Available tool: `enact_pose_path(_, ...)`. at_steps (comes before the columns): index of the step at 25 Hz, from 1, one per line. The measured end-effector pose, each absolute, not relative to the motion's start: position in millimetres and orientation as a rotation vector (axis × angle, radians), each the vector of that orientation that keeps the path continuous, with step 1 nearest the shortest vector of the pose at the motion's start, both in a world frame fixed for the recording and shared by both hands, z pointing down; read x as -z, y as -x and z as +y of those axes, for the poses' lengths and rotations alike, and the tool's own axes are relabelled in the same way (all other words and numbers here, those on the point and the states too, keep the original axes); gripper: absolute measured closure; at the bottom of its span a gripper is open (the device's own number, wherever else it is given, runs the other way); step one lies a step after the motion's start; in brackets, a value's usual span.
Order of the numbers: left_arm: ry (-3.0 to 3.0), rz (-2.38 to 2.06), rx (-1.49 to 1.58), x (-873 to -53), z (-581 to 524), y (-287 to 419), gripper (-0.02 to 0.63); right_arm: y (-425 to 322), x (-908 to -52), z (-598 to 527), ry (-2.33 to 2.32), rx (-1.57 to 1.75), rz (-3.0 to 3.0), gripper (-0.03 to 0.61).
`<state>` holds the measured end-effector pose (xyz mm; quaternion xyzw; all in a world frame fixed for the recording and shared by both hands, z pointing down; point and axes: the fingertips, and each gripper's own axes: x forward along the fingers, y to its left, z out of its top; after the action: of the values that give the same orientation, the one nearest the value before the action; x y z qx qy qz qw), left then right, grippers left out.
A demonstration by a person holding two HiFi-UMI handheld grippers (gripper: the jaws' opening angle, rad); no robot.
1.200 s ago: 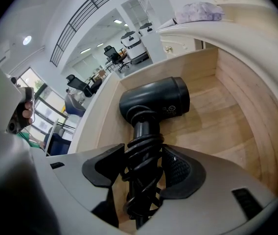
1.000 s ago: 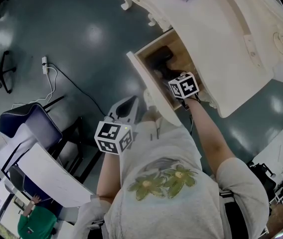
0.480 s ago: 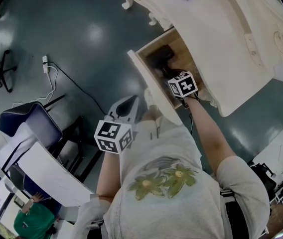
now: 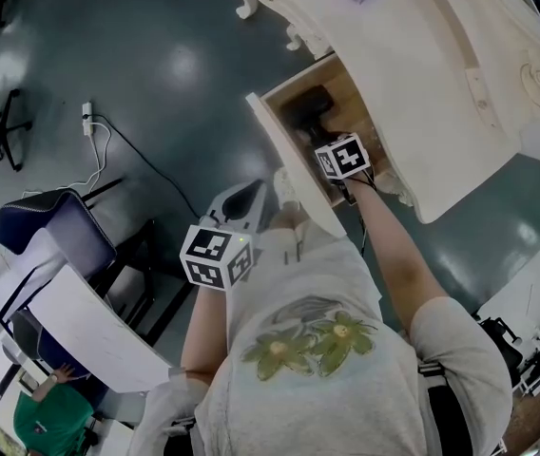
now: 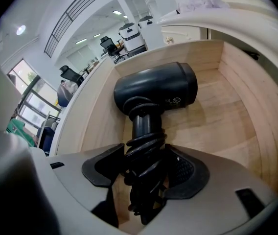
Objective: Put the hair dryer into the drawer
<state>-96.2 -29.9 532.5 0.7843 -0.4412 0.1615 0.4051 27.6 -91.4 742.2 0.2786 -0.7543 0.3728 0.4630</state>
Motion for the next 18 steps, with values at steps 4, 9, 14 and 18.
enact_pose_path(4,-1.996,-1.114,-0.402,-528,-30,96,0.603,-30,-740,-88,-0.676,-0.943,-1.811,0.347)
enact_pose_path(9,-2.036,-1.117,-0.380,-516,-32,91,0.603,-39,-722,-83,-0.662,-0.925,-1.793,0.347)
enact_pose_path(14,-2.077,-1.123,-0.360,-501,-34,88,0.603,-44,-686,-86,-0.713,-0.897,-1.849,0.348)
enact_pose_path(18,-2.116,-1.133,-0.335,-487,-34,84,0.603,-41,-652,-85,-0.759,-0.907,-1.945,0.348)
